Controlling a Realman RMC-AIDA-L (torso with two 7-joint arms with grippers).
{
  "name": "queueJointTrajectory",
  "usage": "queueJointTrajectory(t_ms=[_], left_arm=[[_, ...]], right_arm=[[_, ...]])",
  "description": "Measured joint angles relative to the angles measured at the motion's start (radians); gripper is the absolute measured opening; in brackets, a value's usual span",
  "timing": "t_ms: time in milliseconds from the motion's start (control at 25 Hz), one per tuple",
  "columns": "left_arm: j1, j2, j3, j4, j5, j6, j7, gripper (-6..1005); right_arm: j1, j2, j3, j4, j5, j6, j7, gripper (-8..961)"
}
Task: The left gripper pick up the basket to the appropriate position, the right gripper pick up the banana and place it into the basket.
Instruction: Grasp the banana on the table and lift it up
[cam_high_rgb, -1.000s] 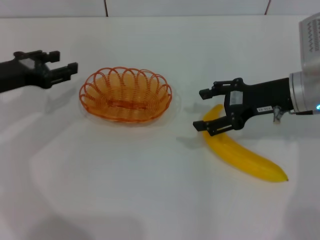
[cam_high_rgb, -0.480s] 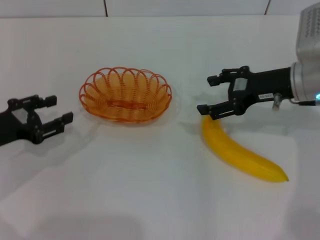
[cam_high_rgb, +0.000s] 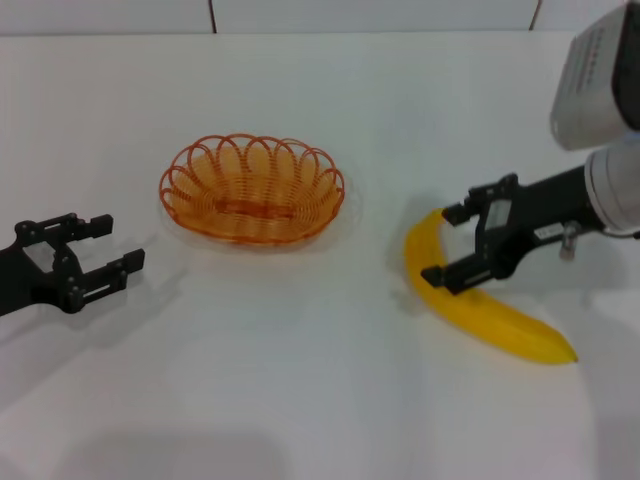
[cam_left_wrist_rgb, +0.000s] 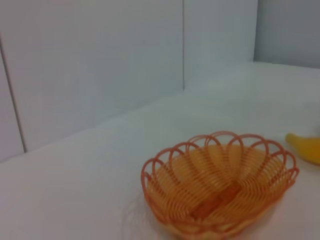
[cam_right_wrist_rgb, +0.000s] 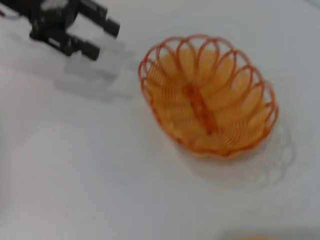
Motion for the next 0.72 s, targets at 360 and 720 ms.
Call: queueJointTrajectory(t_ms=[360, 720], left_arm=[[0.007, -0.001, 0.0, 0.0, 0.005, -0.006, 0.015, 623], [0.002, -0.003, 0.0, -0.002, 0.018, -0.006, 0.015, 623]], right_arm=[[0.007, 0.001, -0.046, 0.009, -0.098, -0.021, 0.106, 890], [0.072, -0.002, -0.061, 0.147, -0.118, 0.024, 0.101, 884]])
